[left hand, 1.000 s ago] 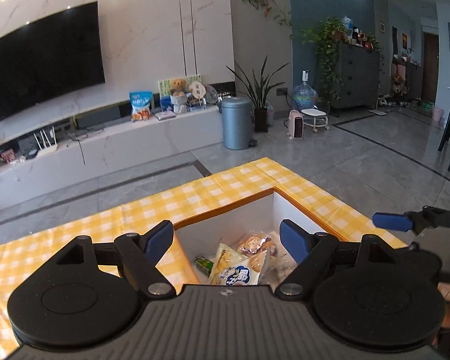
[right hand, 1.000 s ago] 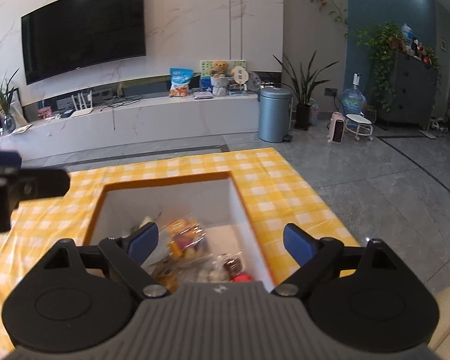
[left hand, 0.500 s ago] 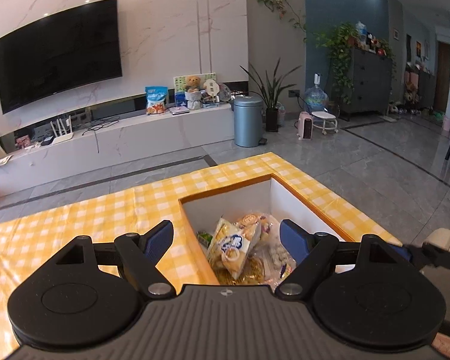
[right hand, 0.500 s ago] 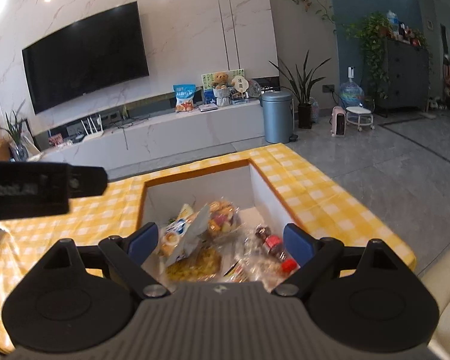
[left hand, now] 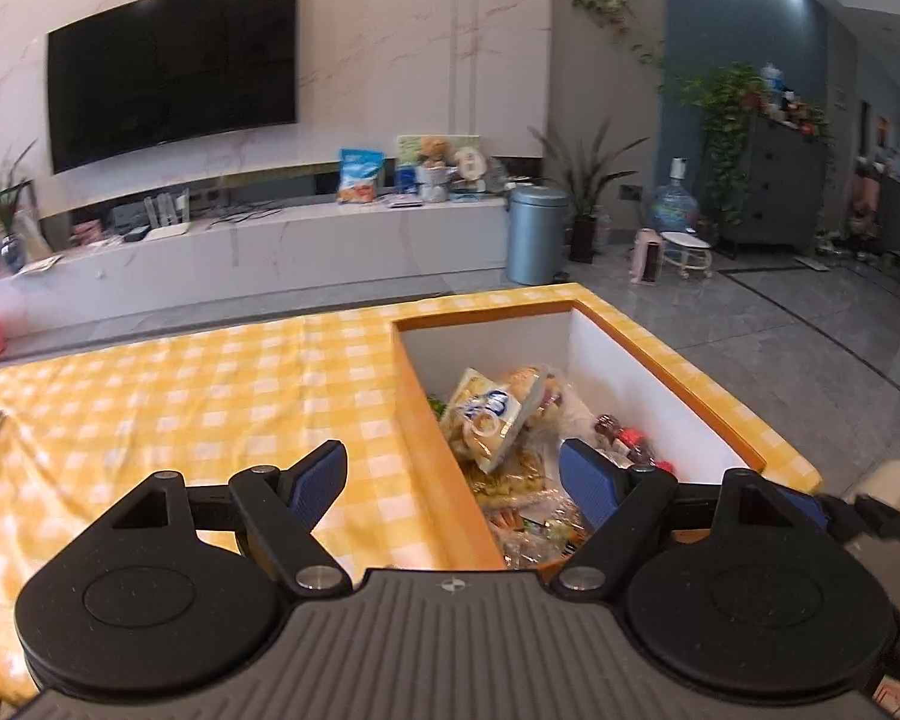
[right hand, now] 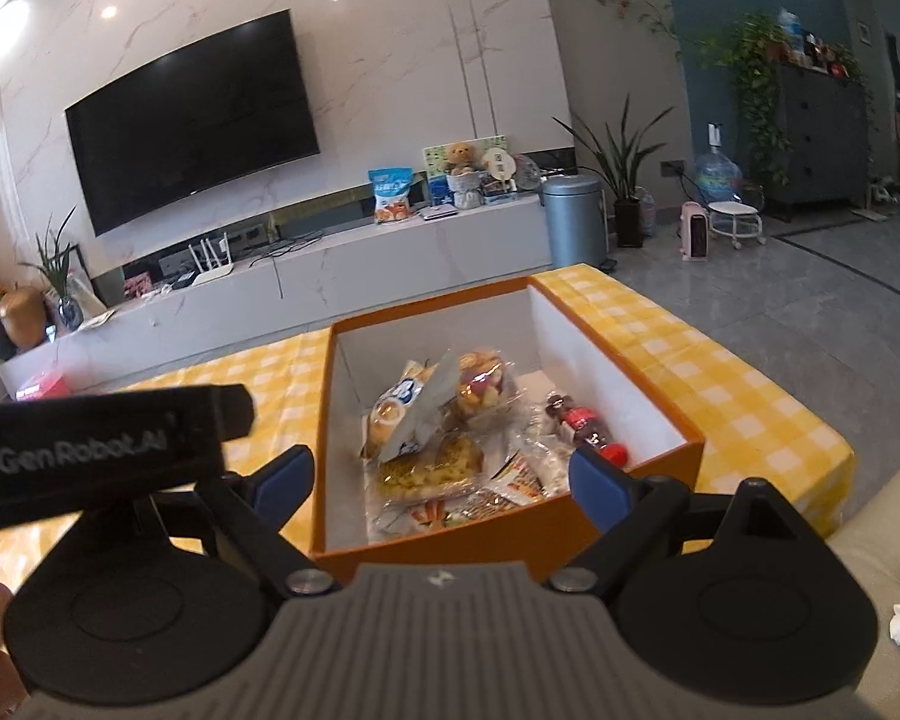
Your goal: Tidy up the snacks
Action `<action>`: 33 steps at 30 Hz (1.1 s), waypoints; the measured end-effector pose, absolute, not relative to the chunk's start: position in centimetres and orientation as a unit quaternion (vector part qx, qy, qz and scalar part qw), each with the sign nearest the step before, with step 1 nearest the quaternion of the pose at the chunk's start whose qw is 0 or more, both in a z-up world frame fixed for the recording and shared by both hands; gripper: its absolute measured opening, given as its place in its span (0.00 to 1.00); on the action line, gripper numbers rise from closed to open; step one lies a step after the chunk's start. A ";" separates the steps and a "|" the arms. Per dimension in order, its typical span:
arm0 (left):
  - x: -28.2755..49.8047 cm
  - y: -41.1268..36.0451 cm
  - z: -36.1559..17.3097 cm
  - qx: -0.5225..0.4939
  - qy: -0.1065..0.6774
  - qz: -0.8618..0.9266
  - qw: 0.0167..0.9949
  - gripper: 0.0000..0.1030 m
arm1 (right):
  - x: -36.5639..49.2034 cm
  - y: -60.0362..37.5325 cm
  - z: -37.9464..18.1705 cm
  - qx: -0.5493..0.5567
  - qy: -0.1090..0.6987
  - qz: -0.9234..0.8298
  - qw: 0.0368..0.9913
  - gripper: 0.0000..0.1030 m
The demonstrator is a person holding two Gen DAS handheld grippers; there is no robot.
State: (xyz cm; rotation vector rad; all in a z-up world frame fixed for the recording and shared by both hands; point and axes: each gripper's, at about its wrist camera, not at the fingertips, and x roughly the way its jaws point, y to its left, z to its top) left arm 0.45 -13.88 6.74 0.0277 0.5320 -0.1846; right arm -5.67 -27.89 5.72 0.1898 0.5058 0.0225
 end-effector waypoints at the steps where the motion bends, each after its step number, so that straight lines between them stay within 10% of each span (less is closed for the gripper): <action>1: 0.4 -13.9 6.4 0.017 0.260 -0.090 0.961 0.91 | -5.6 -27.6 5.6 0.089 0.253 0.016 0.963 0.87; 33: -0.9 -14.0 4.6 0.003 0.268 -0.063 0.961 0.91 | -5.8 -26.2 3.8 0.029 0.264 0.009 0.964 0.86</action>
